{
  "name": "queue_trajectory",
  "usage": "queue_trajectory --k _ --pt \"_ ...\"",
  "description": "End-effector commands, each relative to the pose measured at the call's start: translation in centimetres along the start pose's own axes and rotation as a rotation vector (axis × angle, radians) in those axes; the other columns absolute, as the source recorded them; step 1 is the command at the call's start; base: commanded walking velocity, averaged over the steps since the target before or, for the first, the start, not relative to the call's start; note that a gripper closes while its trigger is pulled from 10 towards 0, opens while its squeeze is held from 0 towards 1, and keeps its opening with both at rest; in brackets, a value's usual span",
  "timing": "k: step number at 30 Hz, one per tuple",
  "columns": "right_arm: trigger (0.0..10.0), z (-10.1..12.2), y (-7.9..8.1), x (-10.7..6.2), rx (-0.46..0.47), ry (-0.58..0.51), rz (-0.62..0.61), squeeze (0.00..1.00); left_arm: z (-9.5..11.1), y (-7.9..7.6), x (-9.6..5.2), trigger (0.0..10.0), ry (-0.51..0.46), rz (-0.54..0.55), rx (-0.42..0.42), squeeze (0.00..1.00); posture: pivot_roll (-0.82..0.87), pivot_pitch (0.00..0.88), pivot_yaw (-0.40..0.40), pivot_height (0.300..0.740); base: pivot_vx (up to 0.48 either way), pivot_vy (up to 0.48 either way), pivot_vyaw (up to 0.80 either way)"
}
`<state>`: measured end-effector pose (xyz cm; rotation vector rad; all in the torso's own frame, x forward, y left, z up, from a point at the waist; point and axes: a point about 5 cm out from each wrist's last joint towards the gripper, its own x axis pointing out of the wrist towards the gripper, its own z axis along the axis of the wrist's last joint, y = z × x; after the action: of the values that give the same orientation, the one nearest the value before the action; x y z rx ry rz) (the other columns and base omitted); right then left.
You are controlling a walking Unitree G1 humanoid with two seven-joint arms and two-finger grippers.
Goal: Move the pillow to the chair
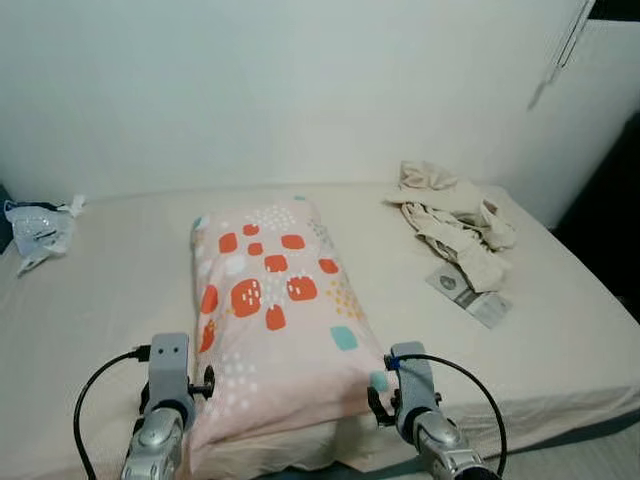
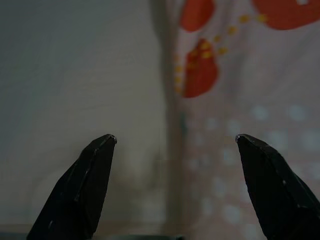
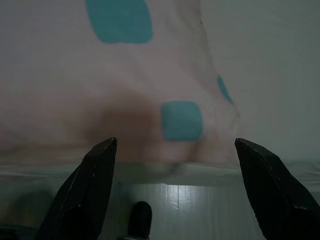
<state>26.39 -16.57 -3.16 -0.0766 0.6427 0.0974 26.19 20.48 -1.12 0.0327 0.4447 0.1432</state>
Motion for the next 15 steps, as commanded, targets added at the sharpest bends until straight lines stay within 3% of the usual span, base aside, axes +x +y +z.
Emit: queue_trajectory --k 1,5,8,10,15 --pt "10.0 -0.5 -0.4 -0.1 -0.004 0.015 -0.018 0.00 -1.2 -0.3 -0.3 10.0 0.047 -0.015 0.027 0.00 0.05 0.000 -0.003 0.740 0.000 0.000 0.00" --pt "10.0 -1.0 -1.0 -0.3 -0.002 0.043 -0.058 0.00 -2.7 -0.8 -0.9 10.0 0.103 -0.035 0.069 0.00 0.07 0.000 -0.023 0.740 0.000 0.000 0.00" --pt "10.0 -1.5 -0.6 -0.3 -0.025 0.069 -0.045 0.00 -3.7 -0.8 -1.2 10.0 0.136 -0.042 0.112 0.00 0.06 0.000 -0.033 0.740 0.000 0.000 0.00" --pt "10.0 -2.7 0.3 -0.6 -0.098 0.128 -0.014 0.00 -4.7 -1.3 -1.7 10.0 0.178 -0.069 0.136 0.00 0.05 0.000 -0.028 0.740 0.000 0.000 0.00" --pt "10.0 -4.7 1.0 -1.1 -0.059 0.226 -0.019 0.00 -6.4 -2.1 -2.3 10.0 0.286 -0.079 0.081 0.00 0.04 0.000 -0.018 0.740 0.000 0.000 0.00"
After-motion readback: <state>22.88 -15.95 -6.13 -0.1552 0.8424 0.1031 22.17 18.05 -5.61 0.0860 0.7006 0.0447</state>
